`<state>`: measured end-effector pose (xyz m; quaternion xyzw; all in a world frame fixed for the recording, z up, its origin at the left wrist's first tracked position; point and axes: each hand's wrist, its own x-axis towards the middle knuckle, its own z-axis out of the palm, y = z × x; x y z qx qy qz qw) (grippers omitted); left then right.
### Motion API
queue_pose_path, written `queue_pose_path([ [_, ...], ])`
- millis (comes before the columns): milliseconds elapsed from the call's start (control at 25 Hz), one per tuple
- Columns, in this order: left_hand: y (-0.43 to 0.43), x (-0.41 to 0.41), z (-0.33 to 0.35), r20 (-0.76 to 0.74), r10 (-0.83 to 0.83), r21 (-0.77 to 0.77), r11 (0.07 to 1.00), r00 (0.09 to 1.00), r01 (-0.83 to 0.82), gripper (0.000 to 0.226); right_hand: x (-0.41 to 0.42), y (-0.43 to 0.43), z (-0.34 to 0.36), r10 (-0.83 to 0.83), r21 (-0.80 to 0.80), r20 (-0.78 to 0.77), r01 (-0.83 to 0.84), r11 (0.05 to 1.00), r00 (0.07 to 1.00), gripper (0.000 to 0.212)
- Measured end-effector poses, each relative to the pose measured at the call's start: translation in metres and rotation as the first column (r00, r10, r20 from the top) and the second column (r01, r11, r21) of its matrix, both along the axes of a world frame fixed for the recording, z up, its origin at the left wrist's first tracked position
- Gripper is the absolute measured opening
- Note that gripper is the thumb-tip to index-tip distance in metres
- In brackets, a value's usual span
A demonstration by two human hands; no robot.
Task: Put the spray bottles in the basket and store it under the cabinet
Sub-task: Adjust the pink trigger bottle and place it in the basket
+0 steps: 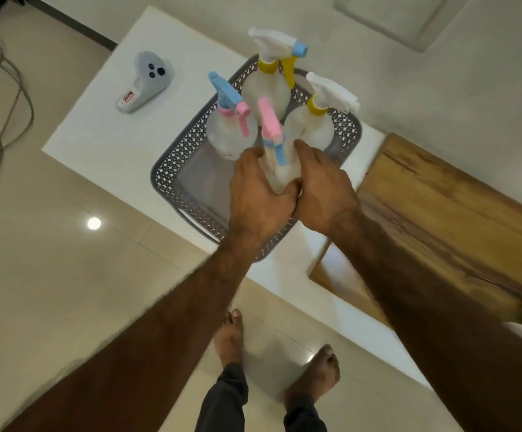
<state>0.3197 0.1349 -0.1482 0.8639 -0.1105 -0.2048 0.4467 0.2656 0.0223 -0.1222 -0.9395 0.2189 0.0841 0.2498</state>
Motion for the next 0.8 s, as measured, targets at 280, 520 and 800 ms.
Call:
queue_pose_path([
  [280,0.011,0.016,-0.026,-0.039,-0.036,0.065,0.997,0.999,0.039,0.080,0.013,-0.008,-0.030,-0.018,0.053,0.087,0.014,0.998,0.996,0.055],
  [520,0.002,0.016,-0.026,-0.091,0.077,0.116,0.991,0.993,-0.066,0.073,0.014,-0.009,-0.028,-0.092,-0.040,-0.019,0.091,0.995,0.996,0.049],
  [800,-0.011,-0.002,-0.026,-0.244,0.258,0.112,0.965,0.935,-0.237,0.073,-0.021,-0.009,-0.013,-0.100,-0.030,0.122,0.104,0.994,0.988,0.047],
])
